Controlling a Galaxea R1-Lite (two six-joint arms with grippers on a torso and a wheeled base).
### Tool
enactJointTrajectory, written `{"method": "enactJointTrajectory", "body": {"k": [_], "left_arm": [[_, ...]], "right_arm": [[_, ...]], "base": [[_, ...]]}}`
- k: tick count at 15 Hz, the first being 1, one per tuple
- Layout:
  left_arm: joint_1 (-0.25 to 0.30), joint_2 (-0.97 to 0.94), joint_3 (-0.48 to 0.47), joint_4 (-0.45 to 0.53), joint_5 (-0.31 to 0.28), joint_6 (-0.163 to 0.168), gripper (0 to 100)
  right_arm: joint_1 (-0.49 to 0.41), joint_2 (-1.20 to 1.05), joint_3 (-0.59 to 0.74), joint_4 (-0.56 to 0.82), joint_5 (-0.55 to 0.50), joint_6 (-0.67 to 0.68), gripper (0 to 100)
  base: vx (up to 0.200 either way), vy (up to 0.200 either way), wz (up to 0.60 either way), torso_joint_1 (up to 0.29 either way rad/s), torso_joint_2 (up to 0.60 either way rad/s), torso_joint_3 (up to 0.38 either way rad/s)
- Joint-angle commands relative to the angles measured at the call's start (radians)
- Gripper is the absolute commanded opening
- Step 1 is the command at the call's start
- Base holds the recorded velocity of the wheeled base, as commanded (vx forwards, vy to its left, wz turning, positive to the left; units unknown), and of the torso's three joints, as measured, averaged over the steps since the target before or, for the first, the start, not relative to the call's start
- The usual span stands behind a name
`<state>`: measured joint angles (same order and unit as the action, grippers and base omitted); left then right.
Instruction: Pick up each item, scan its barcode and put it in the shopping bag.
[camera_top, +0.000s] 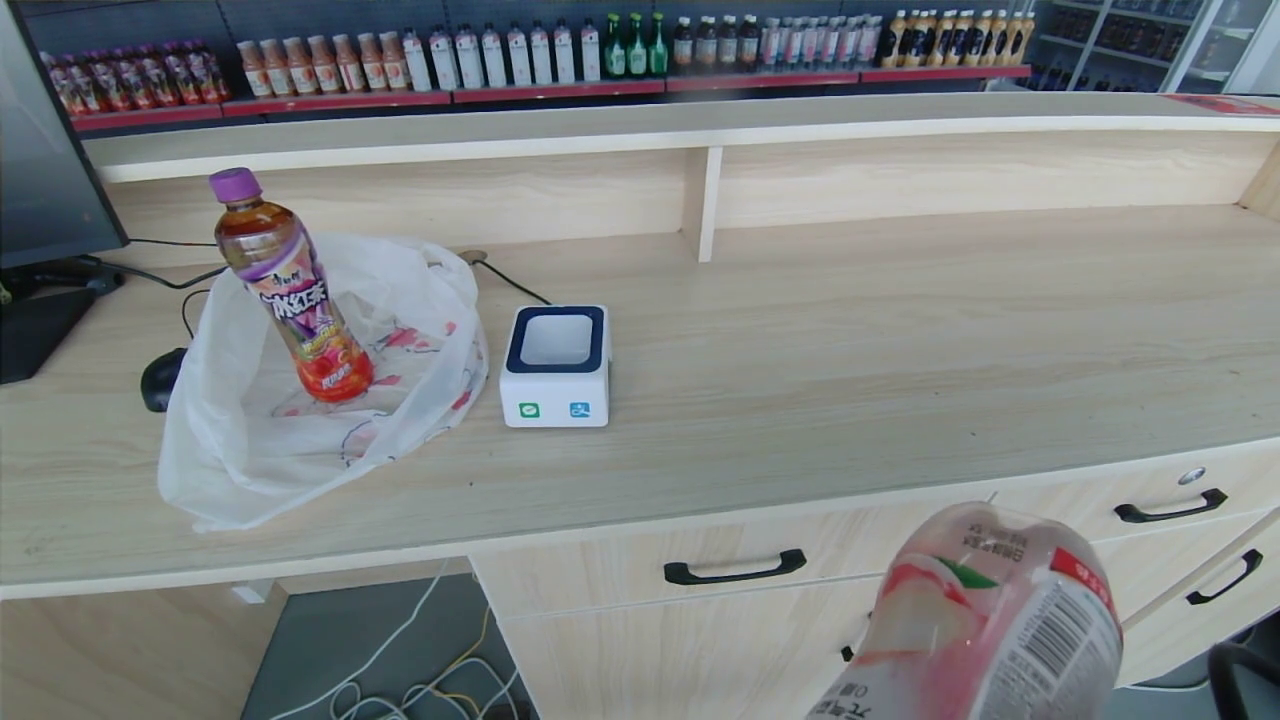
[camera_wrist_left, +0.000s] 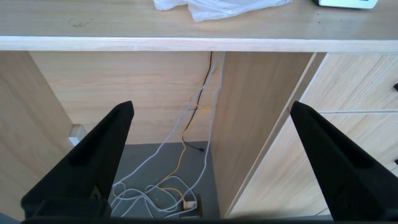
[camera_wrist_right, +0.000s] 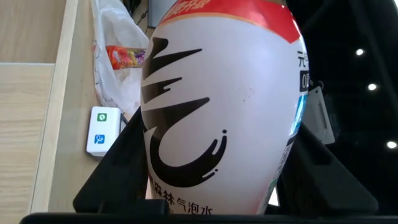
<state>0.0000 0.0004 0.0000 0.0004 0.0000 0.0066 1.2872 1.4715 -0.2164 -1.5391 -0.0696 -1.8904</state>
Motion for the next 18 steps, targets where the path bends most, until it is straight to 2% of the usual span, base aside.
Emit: {"method": "enactJointTrajectory", "body": {"k": [1, 12, 18], "left_arm": [[0.0, 0.001, 0.0, 0.0, 0.0, 0.001, 100], [0.0, 0.001, 0.0, 0.0, 0.0, 0.0, 100], [0.0, 0.001, 0.0, 0.0, 0.0, 0.0, 100]], "right_arm": [[0.017, -0.007, -0.021, 0.001, 0.001, -0.013, 0], [0.018, -0.007, -0.017, 0.001, -0.003, -0.007, 0], [0.057, 0.001, -0.04, 0.001, -0.007, 0.007, 0]], "base": [[0.0, 0.0, 0.0, 0.0, 0.0, 0.0], [0.0, 0.0, 0.0, 0.0, 0.0, 0.0], [0.0, 0.0, 0.0, 0.0, 0.0, 0.0]]}}
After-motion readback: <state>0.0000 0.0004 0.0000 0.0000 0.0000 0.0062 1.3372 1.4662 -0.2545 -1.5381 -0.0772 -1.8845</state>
